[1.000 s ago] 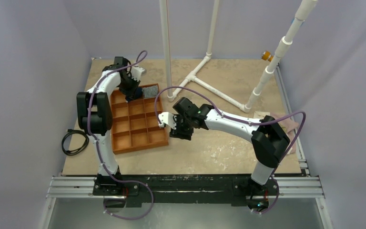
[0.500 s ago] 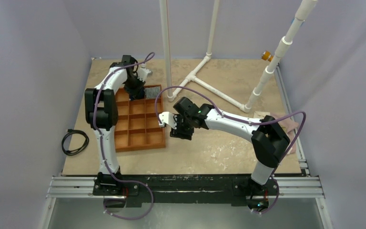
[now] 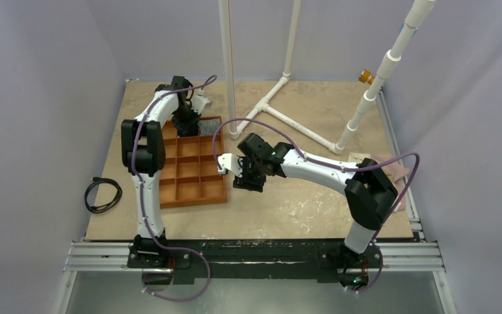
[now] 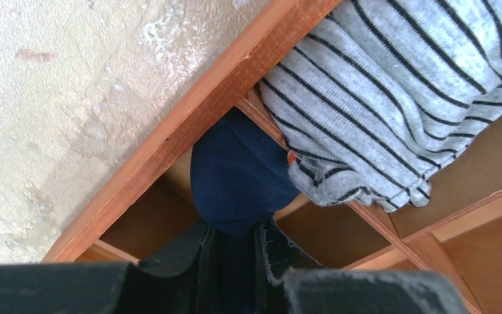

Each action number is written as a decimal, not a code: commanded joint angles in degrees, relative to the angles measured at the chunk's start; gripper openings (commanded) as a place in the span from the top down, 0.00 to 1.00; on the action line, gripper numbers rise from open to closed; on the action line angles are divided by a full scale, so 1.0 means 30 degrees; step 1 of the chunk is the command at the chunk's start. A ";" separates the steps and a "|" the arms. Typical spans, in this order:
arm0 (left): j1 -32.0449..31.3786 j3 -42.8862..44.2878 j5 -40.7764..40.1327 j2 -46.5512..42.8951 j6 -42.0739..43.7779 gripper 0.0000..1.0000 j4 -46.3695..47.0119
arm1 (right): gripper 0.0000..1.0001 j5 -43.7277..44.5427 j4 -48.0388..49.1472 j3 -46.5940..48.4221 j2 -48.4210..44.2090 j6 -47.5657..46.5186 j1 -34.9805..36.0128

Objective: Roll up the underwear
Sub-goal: Place the underwear in the storage box, then reset both arms

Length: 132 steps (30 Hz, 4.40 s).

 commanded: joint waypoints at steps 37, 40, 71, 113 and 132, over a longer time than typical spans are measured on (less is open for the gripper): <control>0.0255 0.0670 0.1901 -0.3008 -0.0321 0.46 -0.1131 | 0.47 0.0411 -0.0504 0.0197 0.0307 0.0155 -0.0059; 0.0443 0.0384 0.1939 -0.3327 -0.0300 0.48 -0.1174 | 0.47 0.0384 -0.0471 0.0194 0.0355 0.0170 -0.0059; 0.0691 -0.2060 0.0967 -0.1634 0.1115 0.75 -0.0937 | 0.47 0.0583 -0.0502 -0.0544 -0.0111 0.0256 -0.0766; 0.5752 -1.5575 0.4512 -2.0927 -0.6503 0.22 1.0299 | 0.01 0.4660 0.8481 -0.7656 -1.1956 0.6767 -0.7670; 0.5767 -1.6180 0.9951 -2.8798 -0.7237 0.00 0.3888 | 0.01 0.3056 0.6757 -0.9642 -1.8568 0.7485 -1.0140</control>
